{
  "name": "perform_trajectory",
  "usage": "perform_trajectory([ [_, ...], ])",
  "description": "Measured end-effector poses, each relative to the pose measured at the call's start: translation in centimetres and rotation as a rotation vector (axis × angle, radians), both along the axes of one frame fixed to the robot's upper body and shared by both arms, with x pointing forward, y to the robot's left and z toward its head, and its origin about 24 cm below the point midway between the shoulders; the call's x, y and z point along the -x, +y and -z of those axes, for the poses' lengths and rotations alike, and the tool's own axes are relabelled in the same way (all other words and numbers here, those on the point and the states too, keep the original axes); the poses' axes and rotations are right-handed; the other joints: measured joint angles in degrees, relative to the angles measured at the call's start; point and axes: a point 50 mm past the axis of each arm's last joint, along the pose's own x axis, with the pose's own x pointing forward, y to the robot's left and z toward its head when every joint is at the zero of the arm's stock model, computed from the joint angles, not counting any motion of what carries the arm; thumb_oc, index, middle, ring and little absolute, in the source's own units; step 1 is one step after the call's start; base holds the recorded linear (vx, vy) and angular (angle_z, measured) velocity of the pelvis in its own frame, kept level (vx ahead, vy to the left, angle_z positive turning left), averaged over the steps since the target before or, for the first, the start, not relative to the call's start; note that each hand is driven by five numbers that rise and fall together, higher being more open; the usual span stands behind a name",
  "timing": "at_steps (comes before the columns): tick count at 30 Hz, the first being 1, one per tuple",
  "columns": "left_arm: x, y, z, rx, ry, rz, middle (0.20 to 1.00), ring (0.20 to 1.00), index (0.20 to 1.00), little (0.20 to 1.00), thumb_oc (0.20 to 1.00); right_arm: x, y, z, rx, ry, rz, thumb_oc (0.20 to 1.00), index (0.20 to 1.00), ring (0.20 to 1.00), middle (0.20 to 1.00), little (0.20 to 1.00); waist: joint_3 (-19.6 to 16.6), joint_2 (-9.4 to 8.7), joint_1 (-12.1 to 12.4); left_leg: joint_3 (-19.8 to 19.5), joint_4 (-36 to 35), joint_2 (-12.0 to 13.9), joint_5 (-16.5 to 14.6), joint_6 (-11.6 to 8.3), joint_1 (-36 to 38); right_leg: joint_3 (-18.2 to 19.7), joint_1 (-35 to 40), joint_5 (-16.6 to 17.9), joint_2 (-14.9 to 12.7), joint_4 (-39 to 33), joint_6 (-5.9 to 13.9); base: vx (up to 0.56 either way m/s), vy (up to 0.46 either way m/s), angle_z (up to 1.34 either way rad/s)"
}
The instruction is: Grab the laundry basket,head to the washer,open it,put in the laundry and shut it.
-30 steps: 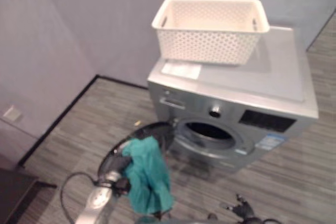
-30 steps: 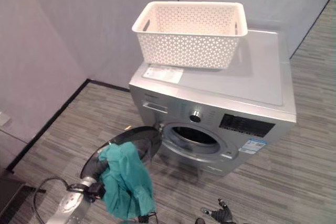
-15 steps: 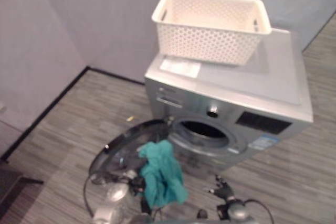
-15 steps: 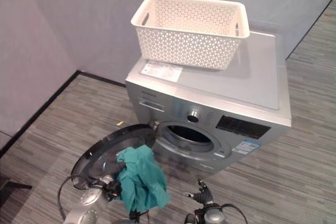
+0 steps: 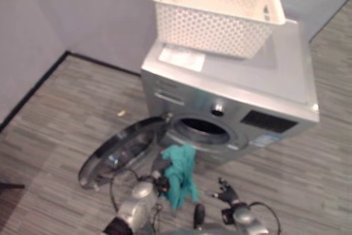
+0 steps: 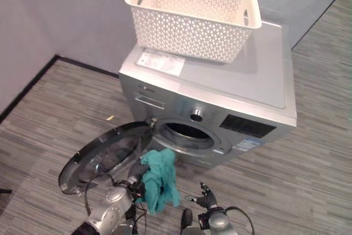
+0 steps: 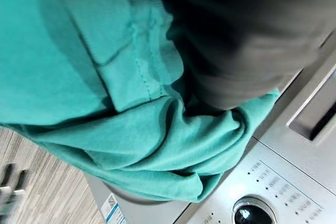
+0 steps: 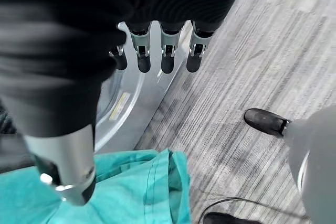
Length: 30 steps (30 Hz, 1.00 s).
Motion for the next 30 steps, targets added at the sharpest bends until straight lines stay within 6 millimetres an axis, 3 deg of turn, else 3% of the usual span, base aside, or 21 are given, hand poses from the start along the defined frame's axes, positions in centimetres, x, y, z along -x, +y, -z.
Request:
perform_trajectory([
  [4,-0.6,0.1,0.3,-0.022,0.016,-0.01,0.2,0.2,0.2,0.2,0.2,2.3,-0.3,1.8,-0.035,0.135,0.132,1.0,1.0,1.0,1.0,1.0,1.54,-0.84,-0.74,0.58,0.01,-0.1,0.11,-0.14,-0.88,0.39,-1.3,0.17,0.1,0.05,0.05,0.0,-0.022,-0.07],
  [8,-1.8,0.2,0.5,-0.049,0.028,-0.018,0.2,0.2,0.2,0.2,0.2,2.5,-1.9,2.4,-0.038,0.188,0.269,1.0,1.0,1.0,1.0,1.0,3.04,-1.73,-1.21,0.64,0.01,0.09,0.11,-0.15,-1.82,0.43,-2.34,0.21,0.35,0.02,0.01,-0.06,-0.018,-0.04],
  [14,-3.9,0.7,-1.0,-0.029,-0.025,-0.071,0.2,0.2,0.2,0.2,0.2,4.3,-3.1,3.0,0.005,0.264,0.318,1.0,1.0,1.0,1.0,1.0,5.01,-2.71,-1.6,1.07,0.03,0.31,0.3,-0.32,-4.46,0.9,-5.3,0.69,0.57,0.37,-0.09,-0.09,-0.023,-0.06],
  [17,-6.0,1.2,-2.9,0.005,-0.092,-0.132,0.2,0.2,0.2,0.2,0.2,4.4,-2.9,3.0,0.0,0.272,0.317,1.0,1.0,1.0,1.0,1.0,6.64,-3.8,-2.21,2.63,0.03,0.55,0.43,-0.17,-6.43,1.75,-8.28,1.76,0.7,0.39,-0.06,-0.06,-0.023,-0.21],
  [20,-7.7,1.0,-4.3,0.028,-0.127,-0.176,0.2,0.2,0.2,0.2,0.2,3.4,-2.4,2.7,-0.004,0.237,0.281,1.0,1.0,1.0,1.0,1.0,7.42,-4.66,-3.19,3.21,0.04,0.57,0.5,-0.1,-8.06,1.71,-10.12,2.17,0.7,0.4,-0.03,-0.05,-0.037,-0.14],
  [23,-9.1,1.1,-6.0,0.057,-0.183,-0.215,0.2,0.2,0.2,0.2,0.2,1.2,-1.7,1.7,-0.018,0.135,0.212,1.0,1.0,1.0,1.0,1.0,8.04,-5.65,-4.23,3.99,0.05,0.95,0.59,0.02,-9.77,1.96,-12.28,2.92,0.99,0.4,-0.11,-0.05,-0.049,-0.15],
  [27,-11.0,1.6,-8.0,0.093,-0.223,-0.31,0.2,0.2,0.2,0.2,0.2,-3.1,1.6,-1.6,-0.112,-0.099,0.06,1.0,1.0,1.0,1.0,1.0,8.76,-6.74,-5.3,4.78,0.07,1.77,0.83,0.18,-12.33,2.01,-15.47,3.73,1.73,0.41,-0.16,-0.03,-0.057,-0.14],
  [30,-11.7,2.2,-8.7,0.102,-0.229,-0.369,0.2,0.2,0.2,0.2,0.2,-4.5,3.2,-3.2,-0.163,-0.187,0.008,1.0,1.0,1.0,1.0,1.0,9.13,-7.46,-5.63,5.28,0.07,2.16,0.84,0.17,-12.86,2.04,-16.35,3.89,2.08,0.42,-0.37,-0.01,-0.034,-0.12],
])
